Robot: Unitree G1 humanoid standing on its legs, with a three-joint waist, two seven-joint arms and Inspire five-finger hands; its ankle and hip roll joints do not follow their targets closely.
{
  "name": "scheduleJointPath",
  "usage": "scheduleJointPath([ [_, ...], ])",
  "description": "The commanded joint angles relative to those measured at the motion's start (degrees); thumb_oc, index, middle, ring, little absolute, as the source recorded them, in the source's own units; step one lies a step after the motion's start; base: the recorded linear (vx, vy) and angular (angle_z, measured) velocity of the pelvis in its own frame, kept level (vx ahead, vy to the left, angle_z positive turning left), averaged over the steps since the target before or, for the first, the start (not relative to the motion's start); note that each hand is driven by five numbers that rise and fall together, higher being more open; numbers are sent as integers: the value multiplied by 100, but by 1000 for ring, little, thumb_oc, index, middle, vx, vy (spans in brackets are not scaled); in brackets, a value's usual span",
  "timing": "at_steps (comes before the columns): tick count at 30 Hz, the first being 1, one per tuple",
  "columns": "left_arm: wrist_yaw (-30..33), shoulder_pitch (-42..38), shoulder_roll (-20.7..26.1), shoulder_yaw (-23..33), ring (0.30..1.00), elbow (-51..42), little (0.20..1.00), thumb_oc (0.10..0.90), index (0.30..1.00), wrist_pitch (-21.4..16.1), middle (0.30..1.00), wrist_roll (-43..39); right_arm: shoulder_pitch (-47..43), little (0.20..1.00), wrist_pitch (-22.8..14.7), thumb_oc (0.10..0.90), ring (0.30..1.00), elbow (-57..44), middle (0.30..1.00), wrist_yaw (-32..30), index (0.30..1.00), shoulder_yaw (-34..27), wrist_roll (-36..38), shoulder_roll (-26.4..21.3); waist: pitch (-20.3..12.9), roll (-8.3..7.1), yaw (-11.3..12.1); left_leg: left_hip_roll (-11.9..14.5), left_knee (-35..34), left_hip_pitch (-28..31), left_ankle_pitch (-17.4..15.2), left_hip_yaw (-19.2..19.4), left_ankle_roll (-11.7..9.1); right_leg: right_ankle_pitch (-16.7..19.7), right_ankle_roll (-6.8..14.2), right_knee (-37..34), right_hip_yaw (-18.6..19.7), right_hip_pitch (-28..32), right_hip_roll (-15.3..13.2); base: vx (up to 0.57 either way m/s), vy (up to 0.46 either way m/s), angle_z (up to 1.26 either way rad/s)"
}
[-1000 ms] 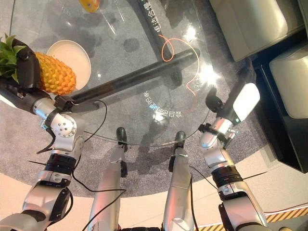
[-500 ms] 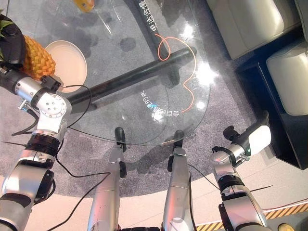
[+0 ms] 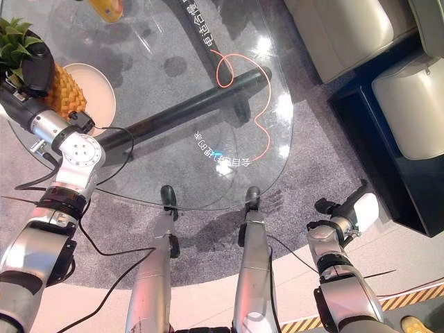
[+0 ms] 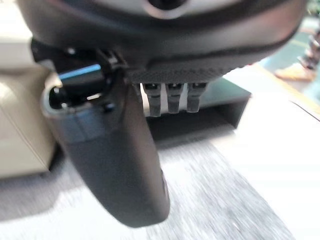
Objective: Pick up the fruit to the plate
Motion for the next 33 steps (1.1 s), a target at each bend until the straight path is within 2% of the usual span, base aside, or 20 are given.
scheduleJointPath([
  [1,46,-1055,599,156,300,238,200,100,300,-321,300,79,83,900,174,800,900,189,900,617,900,95,275,-55,-140,-272,102,37,664,6,-695,171,135,328,-163,-516,-145,186,44,0,0,0],
  [9,-148,-1190,577,177,300,619,200,100,300,-321,300,86,40,900,241,800,900,240,900,1121,900,316,352,85,-140,-375,68,52,695,-7,-707,186,125,311,-175,-490,-122,171,99,0,0,0],
  [33,-452,-1519,725,101,300,1220,200,100,300,-487,300,-173,-19,900,188,800,900,101,900,1023,900,393,262,157,-140,-544,-23,66,742,-151,-731,221,126,383,-179,-578,-81,67,180,0,0,0],
])
